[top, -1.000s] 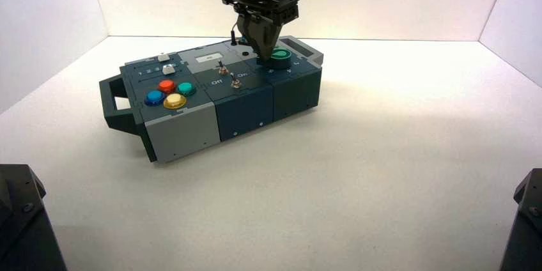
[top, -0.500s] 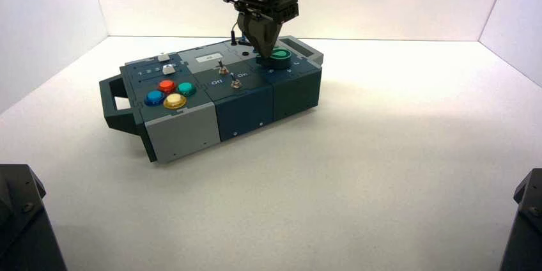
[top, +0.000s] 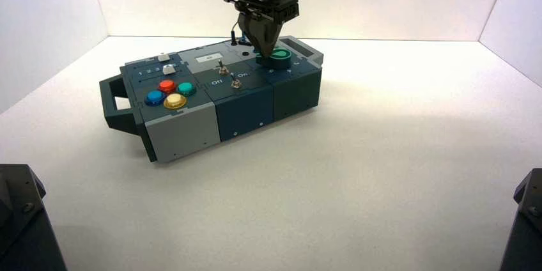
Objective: Turn the knob to position 6.
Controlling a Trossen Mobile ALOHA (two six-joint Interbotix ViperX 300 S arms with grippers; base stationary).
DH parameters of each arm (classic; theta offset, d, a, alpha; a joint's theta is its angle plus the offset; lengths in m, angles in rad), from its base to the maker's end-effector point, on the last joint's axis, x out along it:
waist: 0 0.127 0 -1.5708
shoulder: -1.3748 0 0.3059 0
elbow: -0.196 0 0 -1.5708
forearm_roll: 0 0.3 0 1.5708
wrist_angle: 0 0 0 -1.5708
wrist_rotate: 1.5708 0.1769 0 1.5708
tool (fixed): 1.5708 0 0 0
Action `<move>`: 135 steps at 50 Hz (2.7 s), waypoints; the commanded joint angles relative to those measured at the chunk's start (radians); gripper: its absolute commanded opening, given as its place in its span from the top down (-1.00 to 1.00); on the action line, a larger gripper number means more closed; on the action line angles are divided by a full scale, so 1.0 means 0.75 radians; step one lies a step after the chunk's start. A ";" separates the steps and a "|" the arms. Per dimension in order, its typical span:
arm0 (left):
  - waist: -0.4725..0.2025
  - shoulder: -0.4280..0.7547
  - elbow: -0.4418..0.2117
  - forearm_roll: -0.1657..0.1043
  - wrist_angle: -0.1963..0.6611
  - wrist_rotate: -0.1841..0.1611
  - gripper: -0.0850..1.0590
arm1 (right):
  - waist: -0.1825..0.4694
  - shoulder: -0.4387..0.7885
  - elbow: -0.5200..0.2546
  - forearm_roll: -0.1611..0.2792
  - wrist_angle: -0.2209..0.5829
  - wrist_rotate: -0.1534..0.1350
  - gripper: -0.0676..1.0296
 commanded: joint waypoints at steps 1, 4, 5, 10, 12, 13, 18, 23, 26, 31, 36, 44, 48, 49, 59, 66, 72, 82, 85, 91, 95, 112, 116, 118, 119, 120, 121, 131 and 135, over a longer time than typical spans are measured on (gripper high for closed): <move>0.014 -0.018 -0.029 0.004 -0.006 0.010 0.91 | -0.008 -0.006 -0.043 0.002 -0.014 0.006 0.92; 0.016 -0.018 -0.029 0.004 -0.006 0.012 0.91 | -0.008 -0.006 -0.043 0.002 -0.014 0.006 0.92; 0.018 -0.018 -0.031 0.006 -0.006 0.012 0.91 | -0.006 -0.006 -0.043 0.002 -0.014 0.006 0.92; 0.020 -0.020 -0.029 0.006 -0.004 0.014 0.91 | -0.008 -0.006 -0.043 0.000 -0.014 0.006 0.92; 0.020 -0.020 -0.031 0.006 -0.006 0.014 0.91 | -0.008 -0.006 -0.043 0.002 -0.014 0.006 0.92; 0.020 -0.018 -0.031 0.006 -0.006 0.014 0.91 | -0.008 -0.006 -0.043 0.002 -0.012 0.006 0.92; 0.022 -0.018 -0.031 0.010 -0.006 0.014 0.91 | -0.006 -0.006 -0.043 0.002 -0.014 0.006 0.92; 0.025 -0.018 -0.031 0.012 -0.006 0.014 0.91 | -0.008 -0.006 -0.043 0.002 -0.014 0.006 0.92; 0.027 -0.018 -0.031 0.014 -0.004 0.014 0.91 | -0.008 -0.006 -0.043 0.002 -0.014 0.006 0.92; 0.027 -0.018 -0.029 0.014 -0.006 0.016 0.91 | -0.008 -0.006 -0.043 0.002 -0.014 0.006 0.92; 0.029 -0.018 -0.031 0.014 -0.006 0.018 0.91 | -0.008 -0.006 -0.043 0.002 -0.016 0.006 0.92; 0.029 -0.020 -0.029 0.014 -0.004 0.022 0.91 | -0.008 -0.006 -0.043 0.002 -0.016 0.006 0.92; 0.027 -0.022 -0.029 0.014 -0.004 0.022 0.91 | -0.008 -0.006 -0.043 0.002 -0.016 0.006 0.92; 0.029 -0.027 -0.029 0.014 -0.004 0.022 0.91 | -0.008 -0.006 -0.043 0.000 -0.016 0.006 0.92; 0.029 -0.057 -0.018 0.010 -0.004 0.022 0.91 | -0.008 -0.006 -0.043 0.000 -0.016 0.006 0.92; 0.029 -0.104 0.002 0.006 -0.004 0.020 0.91 | -0.008 -0.006 -0.043 0.000 -0.016 0.006 0.92; 0.029 -0.149 0.022 0.006 -0.004 0.016 0.91 | -0.008 -0.006 -0.045 0.000 -0.018 0.006 0.92; 0.027 -0.188 0.049 0.010 -0.018 0.018 0.91 | -0.008 -0.006 -0.047 0.000 -0.016 0.006 0.92; 0.027 -0.182 0.049 0.012 -0.027 0.020 0.91 | -0.010 -0.004 -0.047 0.000 -0.016 0.006 0.92; 0.029 -0.168 0.045 0.012 -0.051 0.020 0.91 | -0.008 -0.006 -0.047 0.000 -0.016 0.006 0.92; 0.029 -0.151 0.033 0.012 -0.061 0.022 0.91 | -0.008 -0.006 -0.045 0.000 -0.016 0.006 0.92; 0.055 -0.106 -0.020 0.014 -0.080 0.039 0.91 | -0.010 -0.006 -0.043 0.000 -0.016 0.006 0.92; 0.070 -0.106 -0.029 0.014 -0.080 0.039 0.91 | -0.008 -0.006 -0.041 0.000 -0.016 0.006 0.92; 0.076 -0.106 -0.031 0.014 -0.082 0.041 0.91 | -0.008 -0.006 -0.041 0.000 -0.016 0.006 0.92; 0.080 -0.104 -0.033 0.016 -0.082 0.043 0.91 | -0.010 -0.006 -0.041 0.000 -0.016 0.006 0.92; 0.082 -0.104 -0.033 0.016 -0.082 0.045 0.91 | -0.008 -0.006 -0.041 0.000 -0.018 0.006 0.92; 0.088 -0.102 -0.035 0.016 -0.082 0.047 0.91 | -0.010 -0.006 -0.041 0.000 -0.016 0.006 0.92; 0.112 -0.084 -0.035 0.016 -0.080 0.065 0.91 | -0.008 -0.006 -0.043 0.000 -0.018 0.006 0.92; 0.112 -0.076 -0.037 0.016 -0.080 0.070 0.91 | -0.008 -0.006 -0.043 0.000 -0.020 0.006 0.92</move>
